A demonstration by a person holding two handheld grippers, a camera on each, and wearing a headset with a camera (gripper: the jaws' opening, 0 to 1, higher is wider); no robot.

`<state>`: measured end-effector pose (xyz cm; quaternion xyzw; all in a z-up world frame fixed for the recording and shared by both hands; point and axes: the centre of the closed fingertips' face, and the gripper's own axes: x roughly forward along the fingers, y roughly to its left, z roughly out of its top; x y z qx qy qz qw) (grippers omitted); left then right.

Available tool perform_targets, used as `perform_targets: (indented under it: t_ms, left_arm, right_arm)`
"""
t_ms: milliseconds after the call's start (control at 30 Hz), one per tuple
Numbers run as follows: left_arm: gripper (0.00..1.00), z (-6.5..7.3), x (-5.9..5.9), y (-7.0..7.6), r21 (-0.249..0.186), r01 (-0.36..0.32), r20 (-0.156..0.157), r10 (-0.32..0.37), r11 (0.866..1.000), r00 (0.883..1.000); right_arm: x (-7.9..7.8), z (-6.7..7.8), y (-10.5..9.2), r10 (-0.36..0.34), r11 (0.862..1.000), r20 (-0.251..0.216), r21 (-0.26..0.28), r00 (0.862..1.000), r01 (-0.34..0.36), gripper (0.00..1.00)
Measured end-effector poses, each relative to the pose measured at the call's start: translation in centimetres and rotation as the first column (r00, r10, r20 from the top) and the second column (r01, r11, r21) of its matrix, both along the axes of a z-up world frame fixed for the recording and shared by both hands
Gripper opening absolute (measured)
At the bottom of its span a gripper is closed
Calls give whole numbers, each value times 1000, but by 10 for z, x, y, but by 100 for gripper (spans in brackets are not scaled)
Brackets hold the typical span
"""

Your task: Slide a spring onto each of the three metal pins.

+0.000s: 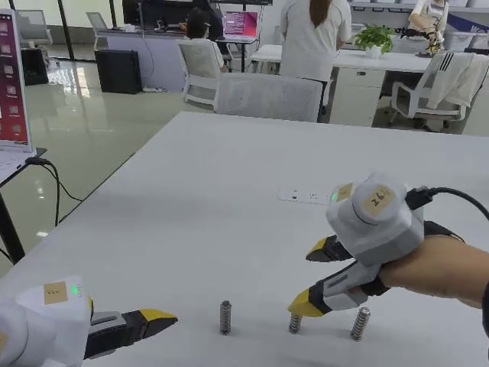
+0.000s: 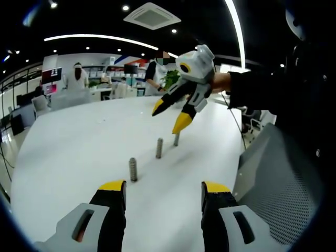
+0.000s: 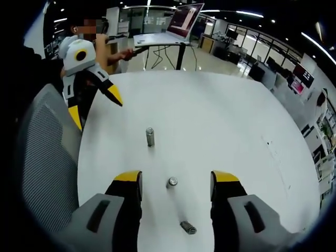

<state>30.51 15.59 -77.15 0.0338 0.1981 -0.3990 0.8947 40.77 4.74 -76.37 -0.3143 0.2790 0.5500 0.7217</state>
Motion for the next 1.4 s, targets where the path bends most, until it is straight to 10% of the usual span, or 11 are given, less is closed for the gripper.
perform_targets:
  t_ms: [633, 1400]
  left_arm:
    - [53, 2, 1, -5, 3, 6, 4, -6, 1000, 1000]
    - [53, 6, 3, -9, -8, 2, 17, -2, 1000, 1000]
  right_arm:
    - [-4, 17, -55, -165, 977, 23, 139, 986, 161, 55]
    - [-30, 1, -96, -258, 938, 3, 242, 966, 250, 60]
